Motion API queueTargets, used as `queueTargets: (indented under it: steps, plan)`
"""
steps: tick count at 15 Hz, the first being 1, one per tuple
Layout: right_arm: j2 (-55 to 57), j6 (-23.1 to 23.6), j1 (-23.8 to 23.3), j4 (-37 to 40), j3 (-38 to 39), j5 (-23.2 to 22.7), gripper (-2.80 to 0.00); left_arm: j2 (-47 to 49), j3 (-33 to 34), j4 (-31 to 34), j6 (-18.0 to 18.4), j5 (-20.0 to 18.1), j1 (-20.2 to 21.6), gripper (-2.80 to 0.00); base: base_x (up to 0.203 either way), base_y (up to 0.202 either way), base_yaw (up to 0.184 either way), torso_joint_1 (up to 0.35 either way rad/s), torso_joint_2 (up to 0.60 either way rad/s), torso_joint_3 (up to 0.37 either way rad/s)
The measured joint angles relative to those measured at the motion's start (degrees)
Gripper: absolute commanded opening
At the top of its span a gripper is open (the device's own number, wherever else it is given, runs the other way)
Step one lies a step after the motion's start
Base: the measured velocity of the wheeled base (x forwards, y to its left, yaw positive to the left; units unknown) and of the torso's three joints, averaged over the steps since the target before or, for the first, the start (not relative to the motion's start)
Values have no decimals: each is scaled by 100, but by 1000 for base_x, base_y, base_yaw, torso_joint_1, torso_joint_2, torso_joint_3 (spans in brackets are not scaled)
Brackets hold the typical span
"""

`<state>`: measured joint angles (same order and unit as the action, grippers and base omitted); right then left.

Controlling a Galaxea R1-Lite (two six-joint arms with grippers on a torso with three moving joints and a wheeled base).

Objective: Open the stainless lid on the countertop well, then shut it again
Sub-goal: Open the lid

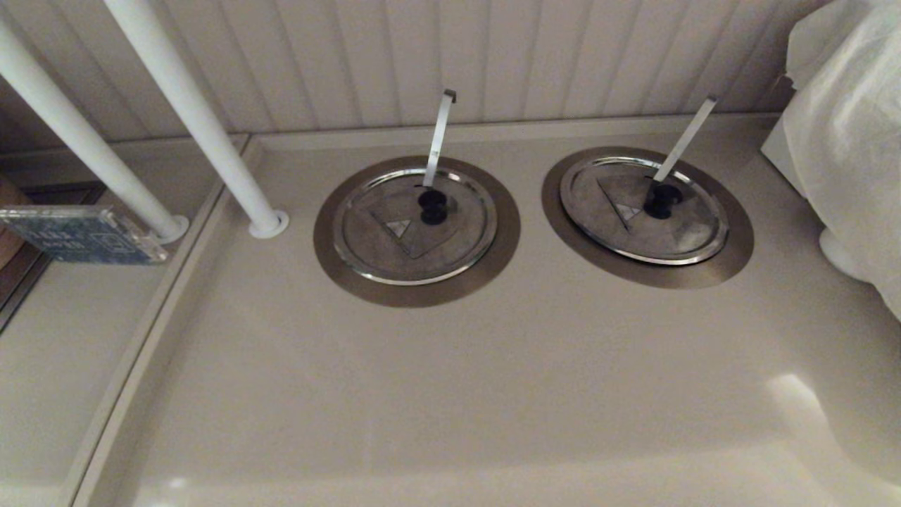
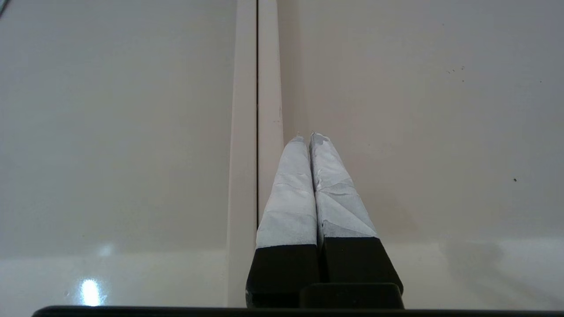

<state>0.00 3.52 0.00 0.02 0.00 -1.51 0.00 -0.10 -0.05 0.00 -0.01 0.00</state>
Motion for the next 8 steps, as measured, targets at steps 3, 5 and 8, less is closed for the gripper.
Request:
queueTargets:
  steps: [3,5,8]
  plan:
    - [0,-161,0,-10,0,66,-280,0,0,0,2,1,0,-280,0,0,0,0,0,0]
    - [0,-137,0,-10,0,133,-280,0,0,-1,0,1,0,-280,0,0,0,0,0,0]
    - [0,-182,0,-29,-200,169,-280,0,0,2,0,1,0,-280,0,0,0,0,0,0]
